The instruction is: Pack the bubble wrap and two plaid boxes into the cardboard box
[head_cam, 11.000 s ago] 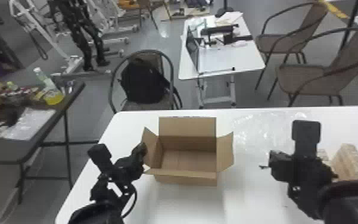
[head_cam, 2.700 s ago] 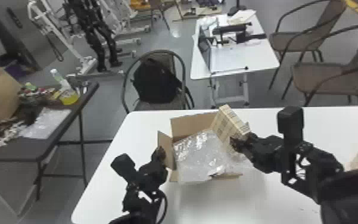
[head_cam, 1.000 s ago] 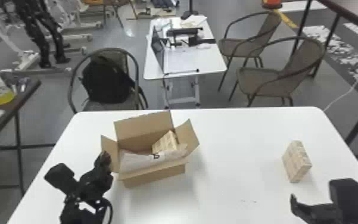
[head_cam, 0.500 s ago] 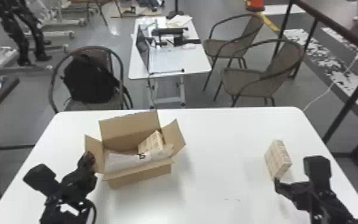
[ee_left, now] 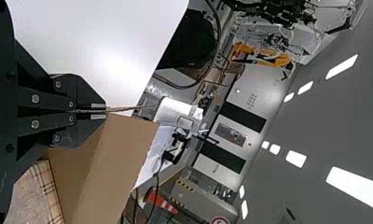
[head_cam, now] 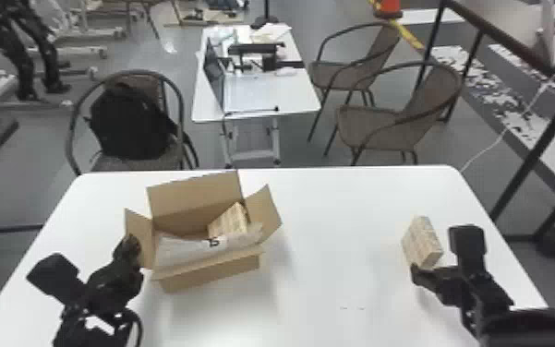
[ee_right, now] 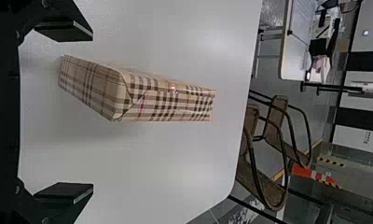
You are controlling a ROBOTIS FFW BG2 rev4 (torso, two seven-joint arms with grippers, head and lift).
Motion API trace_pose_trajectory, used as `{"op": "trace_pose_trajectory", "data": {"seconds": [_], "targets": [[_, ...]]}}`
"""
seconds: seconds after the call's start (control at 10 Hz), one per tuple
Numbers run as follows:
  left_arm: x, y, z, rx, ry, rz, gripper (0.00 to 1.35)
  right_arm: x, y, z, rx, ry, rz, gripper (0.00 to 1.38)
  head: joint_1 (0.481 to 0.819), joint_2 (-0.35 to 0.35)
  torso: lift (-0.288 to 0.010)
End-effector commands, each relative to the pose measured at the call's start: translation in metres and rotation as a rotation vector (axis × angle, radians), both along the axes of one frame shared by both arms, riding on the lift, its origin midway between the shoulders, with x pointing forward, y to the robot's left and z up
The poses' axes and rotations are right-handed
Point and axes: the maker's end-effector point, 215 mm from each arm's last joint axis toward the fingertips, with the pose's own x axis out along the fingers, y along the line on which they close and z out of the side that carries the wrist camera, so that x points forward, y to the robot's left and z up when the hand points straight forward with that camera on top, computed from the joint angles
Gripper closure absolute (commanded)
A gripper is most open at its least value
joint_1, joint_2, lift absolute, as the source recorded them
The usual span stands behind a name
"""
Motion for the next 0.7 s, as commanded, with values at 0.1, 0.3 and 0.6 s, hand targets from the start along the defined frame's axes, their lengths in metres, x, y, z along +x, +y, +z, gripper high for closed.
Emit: {"op": "trace_pose_trajectory", "data": {"seconds": [0.1, 0.3, 0.6], "targets": [[0.001, -0.003, -0.002, -0.004, 0.002, -0.002, 1.21, 0.013, 0.018, -0.009, 0.004, 0.021, 0.05, 0.17, 0.695, 0.046, -0.014], [0.0, -0.003, -0.003, -0.004, 0.004, -0.002, 1.21, 0.015, 0.018, -0.016, -0.016, 0.032, 0.056, 0.47, 0.695, 0.057, -0.014], [-0.001, -0.003, -0.006, -0.008, 0.009, -0.002, 1.21, 0.019, 0.018, -0.012, -0.023, 0.013, 0.056, 0.91, 0.695, 0.055, -0.014]]}}
